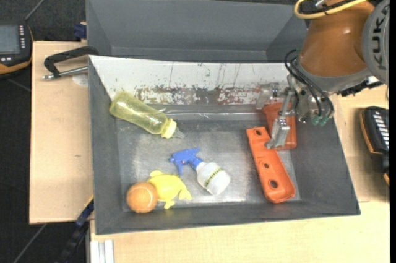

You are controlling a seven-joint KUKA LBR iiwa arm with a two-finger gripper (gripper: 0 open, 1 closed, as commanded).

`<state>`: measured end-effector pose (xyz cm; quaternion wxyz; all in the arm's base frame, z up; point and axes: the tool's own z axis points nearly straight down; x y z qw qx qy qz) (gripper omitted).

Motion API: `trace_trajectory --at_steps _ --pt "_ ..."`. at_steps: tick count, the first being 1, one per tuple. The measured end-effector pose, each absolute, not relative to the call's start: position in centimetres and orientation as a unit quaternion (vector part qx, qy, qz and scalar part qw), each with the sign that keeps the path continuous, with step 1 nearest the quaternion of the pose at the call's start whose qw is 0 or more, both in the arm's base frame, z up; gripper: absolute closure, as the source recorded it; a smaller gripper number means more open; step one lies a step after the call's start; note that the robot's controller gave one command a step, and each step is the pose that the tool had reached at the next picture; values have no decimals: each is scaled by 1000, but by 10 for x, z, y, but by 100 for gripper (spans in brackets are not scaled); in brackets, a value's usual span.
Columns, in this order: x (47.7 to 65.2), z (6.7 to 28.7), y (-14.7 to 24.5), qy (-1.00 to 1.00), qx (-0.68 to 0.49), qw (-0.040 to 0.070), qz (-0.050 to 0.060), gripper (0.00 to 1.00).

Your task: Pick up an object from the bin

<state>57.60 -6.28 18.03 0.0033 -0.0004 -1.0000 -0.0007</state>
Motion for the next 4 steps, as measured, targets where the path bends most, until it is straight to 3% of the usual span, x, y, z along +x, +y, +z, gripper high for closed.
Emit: trace_trajectory --at_steps 1,2,3,4 --pt "578 185 -63 -1000 0 -1 0 0" --pt "561 141 -65 -985 170 -1 -1 0" --pt "551 139 -55 -917 398 -2 0 0" --pt "556 138 -59 -905 425 -3 0 0"
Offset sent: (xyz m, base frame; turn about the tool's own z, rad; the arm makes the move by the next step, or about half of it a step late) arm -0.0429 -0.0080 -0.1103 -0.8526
